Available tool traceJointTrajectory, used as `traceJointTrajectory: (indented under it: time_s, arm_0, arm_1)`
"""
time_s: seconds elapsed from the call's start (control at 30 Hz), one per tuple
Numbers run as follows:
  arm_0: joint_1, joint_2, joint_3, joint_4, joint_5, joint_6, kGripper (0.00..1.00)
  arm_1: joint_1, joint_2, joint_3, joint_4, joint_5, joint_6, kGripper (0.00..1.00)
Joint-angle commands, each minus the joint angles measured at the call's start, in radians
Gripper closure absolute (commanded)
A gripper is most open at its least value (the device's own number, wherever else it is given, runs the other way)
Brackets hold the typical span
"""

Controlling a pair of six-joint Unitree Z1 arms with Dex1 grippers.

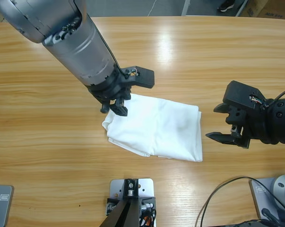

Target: Fold clothes

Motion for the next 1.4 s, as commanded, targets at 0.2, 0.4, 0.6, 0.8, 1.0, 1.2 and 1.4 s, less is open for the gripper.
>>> traceJointTrajectory:
  time_s: [0.2, 0.4, 0.6, 0.8, 1.0, 1.2, 1.4]
  arm_0:
    - [-0.028, 0.1, 0.172, -0.127, 0.032, -0.124, 1.0]
    - [-0.034, 0.087, 0.24, -0.126, 0.043, -0.166, 1.0]
    - [-0.036, 0.141, 0.317, -0.217, 0.03, -0.207, 1.0]
    - [-0.036, 0.136, 0.371, -0.22, 0.025, -0.244, 1.0]
    - [-0.036, 0.094, 0.398, -0.22, 0.022, -0.266, 1.0]
    - [-0.036, 0.094, 0.409, -0.244, 0.022, -0.28, 1.0]
    - [-0.036, 0.096, 0.406, -0.246, 0.023, -0.286, 1.0]
  arm_1:
    - [-0.055, -0.012, 0.091, -0.015, -0.008, 0.012, 0.358]
    - [-0.06, 0.045, 0.095, -0.039, -0.001, 0.012, 0.354]
    - [-0.073, 0.07, 0.093, -0.05, -0.005, 0.012, 0.354]
    - [-0.084, 0.097, 0.088, -0.042, -0.006, 0.021, 0.355]
    - [-0.083, 0.079, -0.01, -0.018, 0.126, -0.067, 1.0]
    - [-0.083, 0.173, 0.026, -0.074, 0.167, -0.07, 1.0]
    - [-0.072, 0.32, 0.187, -0.372, 0.204, -0.031, 1.0]
